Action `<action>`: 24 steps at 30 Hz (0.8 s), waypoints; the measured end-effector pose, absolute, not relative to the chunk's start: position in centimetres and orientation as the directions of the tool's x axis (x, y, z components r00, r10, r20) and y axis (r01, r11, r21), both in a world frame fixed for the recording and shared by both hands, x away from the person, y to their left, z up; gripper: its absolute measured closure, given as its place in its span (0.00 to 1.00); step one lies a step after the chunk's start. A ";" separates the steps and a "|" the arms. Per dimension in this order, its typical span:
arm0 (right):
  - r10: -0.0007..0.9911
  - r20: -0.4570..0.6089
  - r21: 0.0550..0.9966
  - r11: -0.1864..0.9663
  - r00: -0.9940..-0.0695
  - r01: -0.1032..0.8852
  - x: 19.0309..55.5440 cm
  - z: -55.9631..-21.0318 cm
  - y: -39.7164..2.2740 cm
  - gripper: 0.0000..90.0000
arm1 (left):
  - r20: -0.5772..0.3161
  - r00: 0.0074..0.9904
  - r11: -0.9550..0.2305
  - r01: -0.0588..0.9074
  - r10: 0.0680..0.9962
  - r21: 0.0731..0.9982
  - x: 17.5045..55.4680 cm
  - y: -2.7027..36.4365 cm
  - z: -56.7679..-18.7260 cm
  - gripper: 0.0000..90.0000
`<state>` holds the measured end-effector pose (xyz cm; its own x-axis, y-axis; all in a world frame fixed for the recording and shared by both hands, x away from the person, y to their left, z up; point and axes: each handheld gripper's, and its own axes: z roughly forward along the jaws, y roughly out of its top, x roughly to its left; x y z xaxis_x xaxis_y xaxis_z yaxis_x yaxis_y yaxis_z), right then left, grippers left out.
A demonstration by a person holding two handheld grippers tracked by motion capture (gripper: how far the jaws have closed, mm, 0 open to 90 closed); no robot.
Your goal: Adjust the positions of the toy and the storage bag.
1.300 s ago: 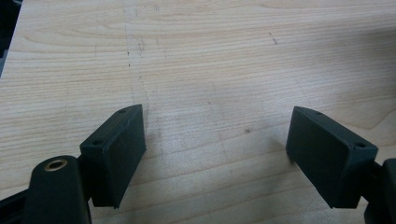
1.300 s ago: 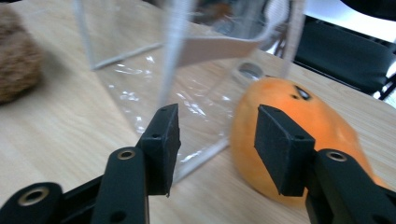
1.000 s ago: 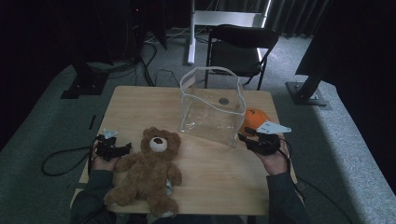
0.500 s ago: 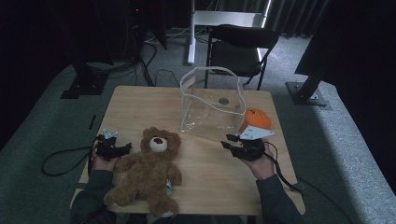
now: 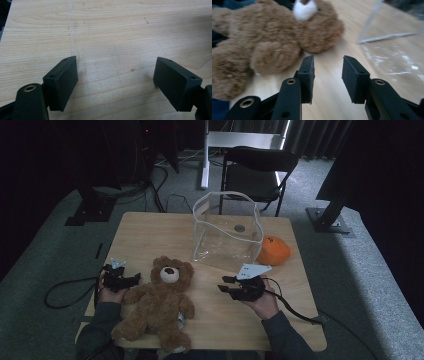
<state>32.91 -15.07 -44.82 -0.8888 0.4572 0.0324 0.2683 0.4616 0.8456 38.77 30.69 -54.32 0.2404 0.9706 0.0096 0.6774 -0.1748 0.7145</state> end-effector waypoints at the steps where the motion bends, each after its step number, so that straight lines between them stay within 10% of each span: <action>1: 0.446 0.036 0.843 0.466 -0.894 0.267 32.8 -45.0 -14.7 0.68 | 0.010 0.240 -0.175 0.677 0.971 0.715 38.8 30.7 -54.3 0.22; 24: 0.247 0.136 0.813 0.525 -0.959 0.250 29.9 -47.8 -7.5 0.47 | 0.010 0.241 -0.176 0.678 0.970 0.714 38.8 30.7 -54.3 0.22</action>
<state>29.94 -7.54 -47.78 -0.9595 0.2470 0.1357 0.2502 0.5252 0.8134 38.78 30.70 -54.32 0.2409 0.9705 0.0105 0.6776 -0.1759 0.7141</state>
